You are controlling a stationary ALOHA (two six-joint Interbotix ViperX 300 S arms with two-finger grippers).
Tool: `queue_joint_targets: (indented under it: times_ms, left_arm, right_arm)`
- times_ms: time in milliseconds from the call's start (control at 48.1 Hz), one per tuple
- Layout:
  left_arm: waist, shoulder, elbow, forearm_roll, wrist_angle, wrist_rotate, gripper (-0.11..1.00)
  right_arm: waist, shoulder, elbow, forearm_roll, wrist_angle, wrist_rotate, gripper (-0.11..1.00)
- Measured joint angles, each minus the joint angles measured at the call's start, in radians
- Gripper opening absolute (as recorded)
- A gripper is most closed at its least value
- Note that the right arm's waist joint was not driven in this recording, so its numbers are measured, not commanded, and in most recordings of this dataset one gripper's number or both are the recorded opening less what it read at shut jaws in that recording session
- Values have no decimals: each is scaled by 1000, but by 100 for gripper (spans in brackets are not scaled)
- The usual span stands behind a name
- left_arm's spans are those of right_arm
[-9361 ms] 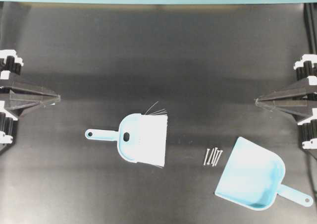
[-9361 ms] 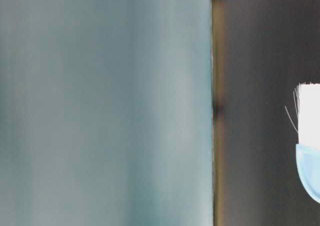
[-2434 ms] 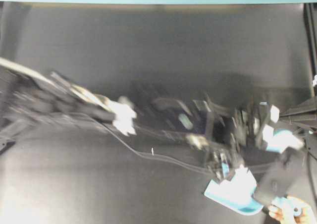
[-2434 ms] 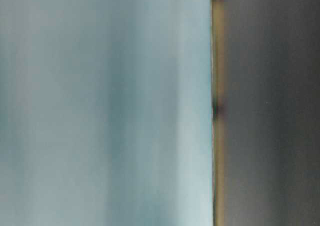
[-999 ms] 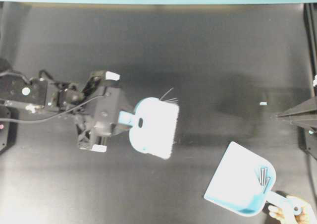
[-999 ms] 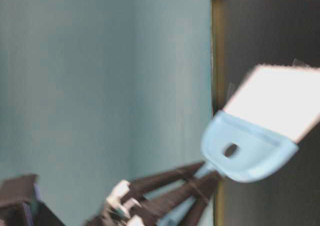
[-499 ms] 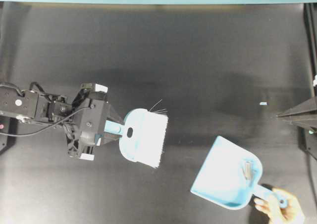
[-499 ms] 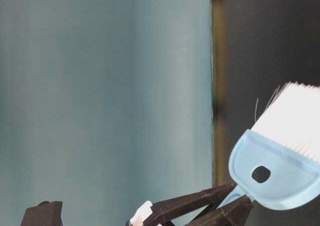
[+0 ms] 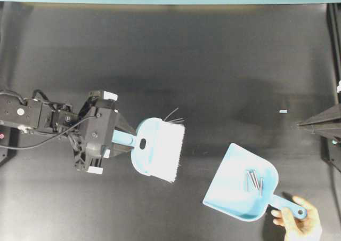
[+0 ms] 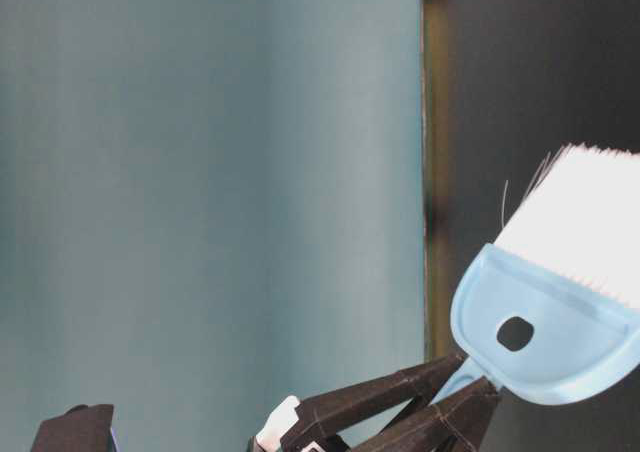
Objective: Hold the dustpan with a person, while the left arm uses a hand brush to gather the screws into the dustpan.
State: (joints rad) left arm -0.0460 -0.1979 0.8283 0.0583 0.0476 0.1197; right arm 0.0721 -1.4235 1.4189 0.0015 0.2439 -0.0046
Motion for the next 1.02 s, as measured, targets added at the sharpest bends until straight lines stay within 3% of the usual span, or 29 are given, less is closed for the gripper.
queue_joint_targets:
  times_ms: [853, 1019]
  left_arm:
    - [-9, 6, 26, 0, -5, -2, 32]
    - [-11, 6, 26, 0, -5, -3, 47]
  right_arm:
    - [-2, 0, 0, 0, -2, 0, 0]
    - [-2, 2, 0, 0, 0, 0, 0]
